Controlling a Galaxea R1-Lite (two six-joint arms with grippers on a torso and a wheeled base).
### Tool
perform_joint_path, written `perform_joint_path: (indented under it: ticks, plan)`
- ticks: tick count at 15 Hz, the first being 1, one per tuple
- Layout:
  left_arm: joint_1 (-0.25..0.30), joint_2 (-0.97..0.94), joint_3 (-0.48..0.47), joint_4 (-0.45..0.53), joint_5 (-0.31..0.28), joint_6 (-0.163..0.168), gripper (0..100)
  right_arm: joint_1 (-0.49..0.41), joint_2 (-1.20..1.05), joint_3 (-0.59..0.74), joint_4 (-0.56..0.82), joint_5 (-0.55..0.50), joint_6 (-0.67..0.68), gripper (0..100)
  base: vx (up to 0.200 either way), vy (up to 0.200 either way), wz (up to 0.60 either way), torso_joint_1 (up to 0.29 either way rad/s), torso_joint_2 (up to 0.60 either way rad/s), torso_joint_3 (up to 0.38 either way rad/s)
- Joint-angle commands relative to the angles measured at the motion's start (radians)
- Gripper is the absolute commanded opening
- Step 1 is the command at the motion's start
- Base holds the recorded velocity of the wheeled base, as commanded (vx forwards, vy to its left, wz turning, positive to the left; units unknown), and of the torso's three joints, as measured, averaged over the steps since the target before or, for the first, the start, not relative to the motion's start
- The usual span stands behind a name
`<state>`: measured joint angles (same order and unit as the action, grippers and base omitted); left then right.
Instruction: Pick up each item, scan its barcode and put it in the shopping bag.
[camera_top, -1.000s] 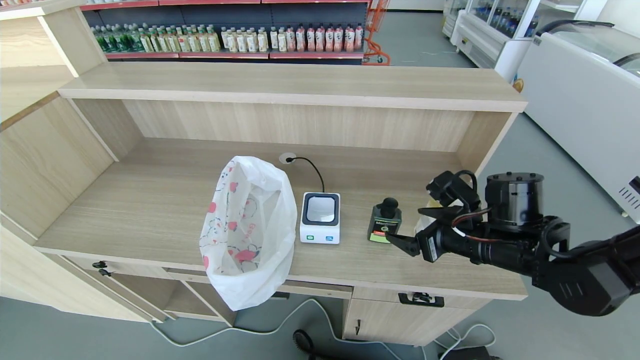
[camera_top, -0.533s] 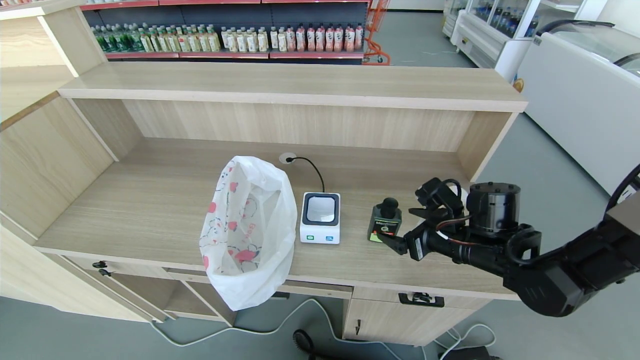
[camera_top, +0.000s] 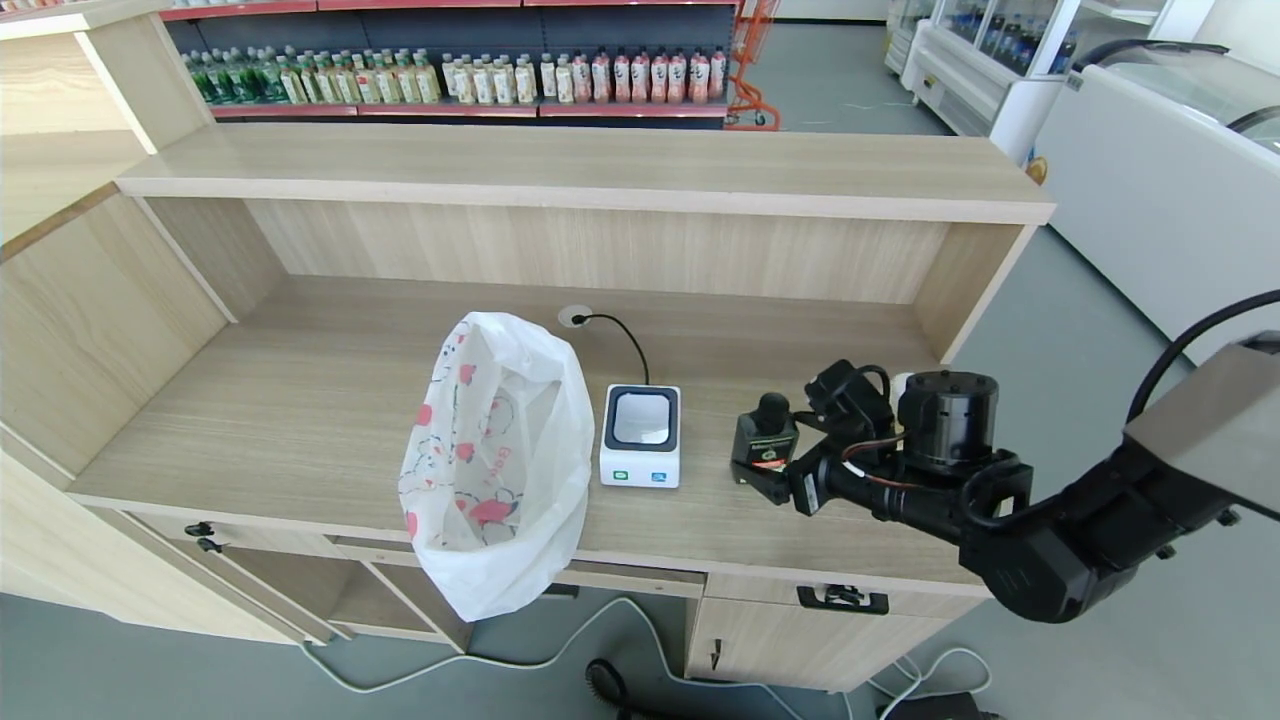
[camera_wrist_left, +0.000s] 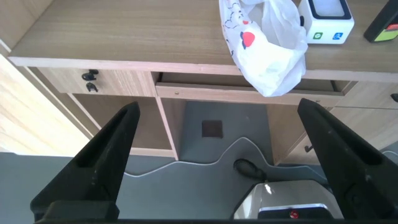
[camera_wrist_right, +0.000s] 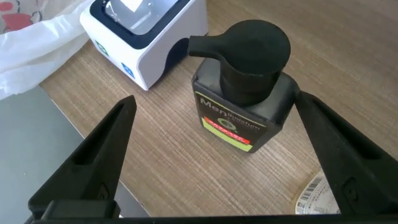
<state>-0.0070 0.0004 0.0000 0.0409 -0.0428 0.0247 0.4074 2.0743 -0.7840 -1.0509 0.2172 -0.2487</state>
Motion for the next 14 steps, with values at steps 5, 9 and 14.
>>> perform_joint_path:
  ticks: [5, 9, 14]
  plan:
    - [-0.001, 0.000, 0.000, 0.001, 0.000, 0.000, 100, 0.011, 0.073, -0.052, -0.047, 0.001, -0.018, 100, 0.000, 0.000, 0.00, 0.000, 0.00, 0.000]
    - [-0.001, 0.000, 0.000, 0.001, 0.000, 0.000, 100, 0.011, 0.067, -0.055, -0.049, -0.001, -0.018, 100, 0.000, 0.000, 0.00, 0.000, 0.00, 0.000]
    - [-0.001, 0.000, 0.000, 0.001, 0.000, 0.000, 100, 0.008, 0.072, -0.121, -0.044, 0.001, -0.017, 100, 0.000, 0.000, 0.00, 0.000, 0.00, 0.000]
